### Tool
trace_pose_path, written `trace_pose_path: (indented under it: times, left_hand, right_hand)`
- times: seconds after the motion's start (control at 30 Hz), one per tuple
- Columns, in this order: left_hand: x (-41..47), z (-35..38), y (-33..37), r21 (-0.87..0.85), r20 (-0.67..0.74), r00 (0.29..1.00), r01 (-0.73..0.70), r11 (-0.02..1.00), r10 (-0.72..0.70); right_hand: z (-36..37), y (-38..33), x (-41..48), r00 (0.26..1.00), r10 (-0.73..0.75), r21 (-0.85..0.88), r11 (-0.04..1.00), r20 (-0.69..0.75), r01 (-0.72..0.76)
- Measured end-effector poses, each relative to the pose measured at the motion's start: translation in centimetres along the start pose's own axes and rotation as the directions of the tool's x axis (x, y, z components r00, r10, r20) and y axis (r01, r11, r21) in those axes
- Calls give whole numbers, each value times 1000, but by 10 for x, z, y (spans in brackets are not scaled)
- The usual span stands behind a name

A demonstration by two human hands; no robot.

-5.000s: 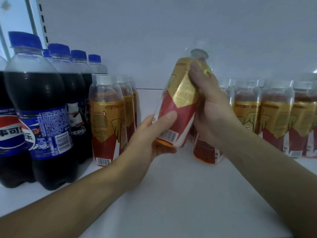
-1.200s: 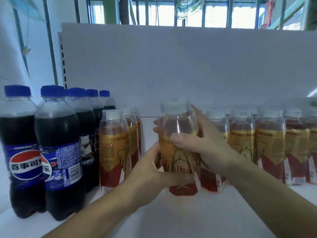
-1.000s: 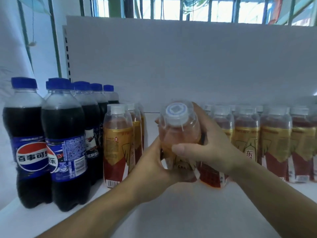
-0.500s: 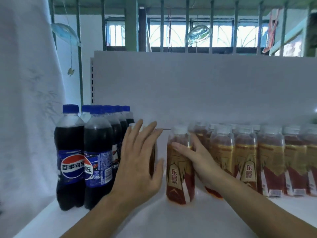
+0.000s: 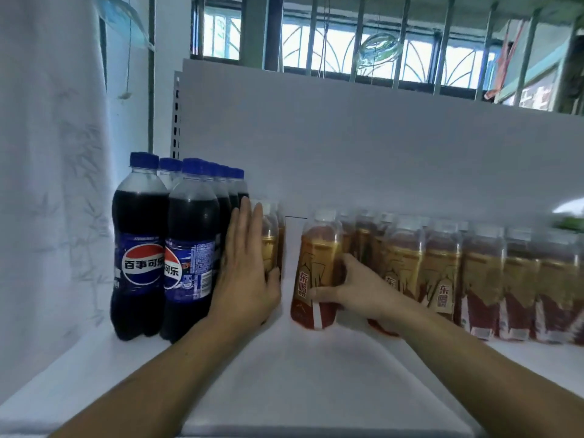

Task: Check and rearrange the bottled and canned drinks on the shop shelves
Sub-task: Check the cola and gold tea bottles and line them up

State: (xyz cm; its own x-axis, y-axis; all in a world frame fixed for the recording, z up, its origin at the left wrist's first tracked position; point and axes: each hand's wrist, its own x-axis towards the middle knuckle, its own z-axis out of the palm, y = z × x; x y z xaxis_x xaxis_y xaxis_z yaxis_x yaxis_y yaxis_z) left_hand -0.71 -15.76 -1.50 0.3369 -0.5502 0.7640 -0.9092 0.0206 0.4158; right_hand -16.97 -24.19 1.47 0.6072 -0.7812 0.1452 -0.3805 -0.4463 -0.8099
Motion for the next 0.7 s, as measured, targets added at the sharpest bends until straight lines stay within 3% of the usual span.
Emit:
trace_pose_path:
  times: [0.1, 0.17, 0.27, 0.37, 0.43, 0.5, 0.57, 0.7]
  left_hand:
    - [-1, 0, -3, 0, 8, 1000, -15, 1000, 15]
    - [0, 1, -4, 8, 7, 1000, -28, 1000, 28]
    - [0, 3, -6, 17, 0, 999, -46, 999, 46]
    - [1, 5, -8, 22, -20, 998, -56, 998, 56]
    - [2, 7, -10, 31, -25, 998, -56, 998, 57]
    - [3, 8, -12, 38, -26, 998, -62, 997, 63]
    - [3, 8, -13, 31, -36, 996, -75, 997, 77]
    - [1, 9, -13, 34, -44, 996, -79, 996, 80]
  right_hand:
    - [16, 0, 26, 998, 31, 93, 995, -62, -25]
    - [26, 1, 47, 990, 36, 65, 997, -133, -27]
    - [28, -3, 69, 984, -54, -343, 939, -169, -7]
    - [27, -15, 76, 983, -118, -669, 743, -143, -8]
    - [26, -22, 79, 988, -112, -812, 583, -104, -19]
    - [24, -27, 85, 995, -65, -851, 525, -77, -31]
    - [23, -28, 93, 997, -33, -824, 565, -67, -37]
    - [32, -17, 99, 993, -20, -615, 786, -116, -56]
